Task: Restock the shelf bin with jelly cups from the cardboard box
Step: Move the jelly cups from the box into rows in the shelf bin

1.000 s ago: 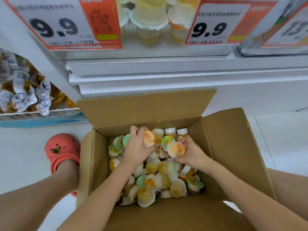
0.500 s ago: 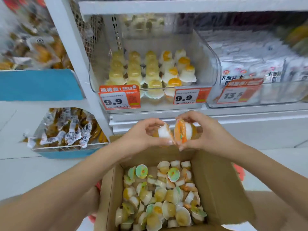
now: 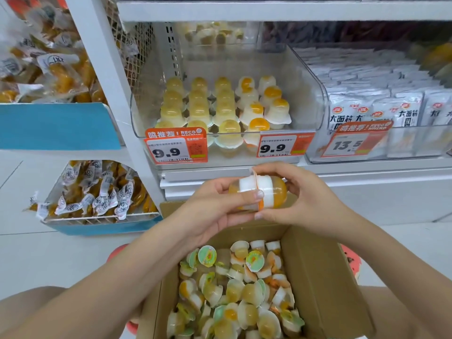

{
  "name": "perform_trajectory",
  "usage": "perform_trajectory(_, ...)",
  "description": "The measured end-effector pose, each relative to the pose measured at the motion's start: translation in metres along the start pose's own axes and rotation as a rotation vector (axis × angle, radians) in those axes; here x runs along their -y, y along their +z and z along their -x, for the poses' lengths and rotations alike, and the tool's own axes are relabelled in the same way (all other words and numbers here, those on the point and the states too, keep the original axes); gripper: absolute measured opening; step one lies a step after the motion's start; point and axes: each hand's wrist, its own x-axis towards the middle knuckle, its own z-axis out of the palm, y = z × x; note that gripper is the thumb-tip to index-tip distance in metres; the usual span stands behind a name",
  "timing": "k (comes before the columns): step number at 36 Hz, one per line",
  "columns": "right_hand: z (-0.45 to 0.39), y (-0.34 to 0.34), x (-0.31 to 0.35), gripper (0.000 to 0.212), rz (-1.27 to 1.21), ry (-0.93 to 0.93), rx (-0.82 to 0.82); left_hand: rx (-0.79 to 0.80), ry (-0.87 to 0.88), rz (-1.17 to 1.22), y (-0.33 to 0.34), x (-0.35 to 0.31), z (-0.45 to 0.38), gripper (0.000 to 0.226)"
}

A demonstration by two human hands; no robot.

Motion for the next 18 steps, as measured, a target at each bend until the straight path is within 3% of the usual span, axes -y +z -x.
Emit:
perform_trajectory(7,0.001,-0.003,0.003,0.062,-0.052,-0.023,-0.004,0.030,-0.112,0.199,0.005,0.001,0.008,0.044)
perform_trajectory(11,-0.013,-0.040,0.017,0.059,-0.063,-0.029,-0.186,-0.084,-0.155,0.131,-0.006,-0.009,0.004,0.053)
perform_trajectory(13,-0.029,-0.069,0.029,0.062,0.097,-0.036,-0.301,-0.142,-0.208,0.134,-0.016,-0.017,0.001,0.049)
perform_trajectory(15,-0.055,-0.095,0.042,0.066,0.417,-0.051,-0.332,-0.196,-0.286,0.183,-0.027,-0.025,-0.002,0.042)
perform_trajectory(18,-0.100,-0.116,0.046,0.064,0.806,-0.012,-0.148,-0.265,-0.316,0.186,-0.040,-0.031,-0.006,0.034)
